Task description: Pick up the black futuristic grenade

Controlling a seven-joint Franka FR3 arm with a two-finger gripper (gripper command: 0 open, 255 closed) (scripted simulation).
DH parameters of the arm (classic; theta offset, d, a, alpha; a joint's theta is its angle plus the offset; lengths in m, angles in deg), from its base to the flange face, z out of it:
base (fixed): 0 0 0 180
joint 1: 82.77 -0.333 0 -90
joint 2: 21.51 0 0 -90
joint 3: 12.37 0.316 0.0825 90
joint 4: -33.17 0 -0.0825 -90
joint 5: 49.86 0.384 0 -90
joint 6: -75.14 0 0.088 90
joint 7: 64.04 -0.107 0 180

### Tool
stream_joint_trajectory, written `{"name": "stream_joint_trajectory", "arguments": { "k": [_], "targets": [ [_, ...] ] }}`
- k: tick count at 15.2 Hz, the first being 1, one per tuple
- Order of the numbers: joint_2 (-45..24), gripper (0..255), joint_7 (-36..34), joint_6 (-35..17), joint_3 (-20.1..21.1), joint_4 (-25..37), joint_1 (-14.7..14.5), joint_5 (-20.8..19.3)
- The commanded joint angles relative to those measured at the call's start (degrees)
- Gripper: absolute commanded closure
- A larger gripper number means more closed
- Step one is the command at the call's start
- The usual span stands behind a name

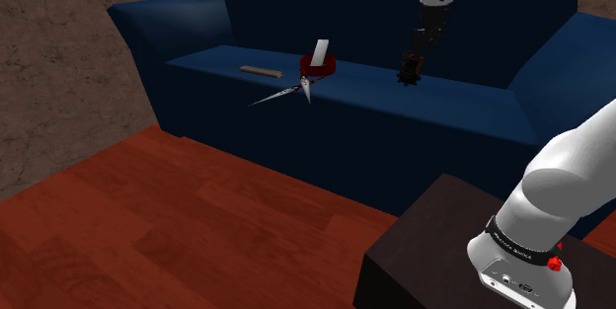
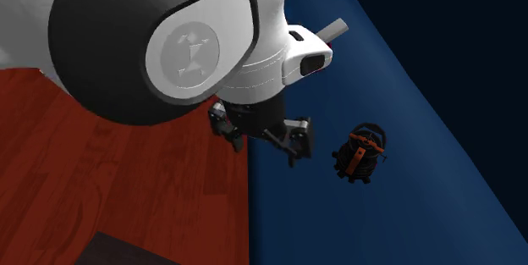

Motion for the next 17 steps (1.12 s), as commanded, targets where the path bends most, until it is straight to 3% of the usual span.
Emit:
{"name": "stream_joint_trajectory", "arguments": {
  "k": [1,8,14,17],
  "targets": [
    [-3.38,0,2.74,-1.3,-1.98,2.72,0.59,0.6],
    [-17.37,0,11.84,-3.58,-7.28,15.57,2.97,6.09],
    [-31.3,0,19.54,-2.26,-9.62,30.67,7.61,13.45],
    [-32.05,0,19.84,-3.64,-9.49,30.03,7.98,13.82]
  ]
}}
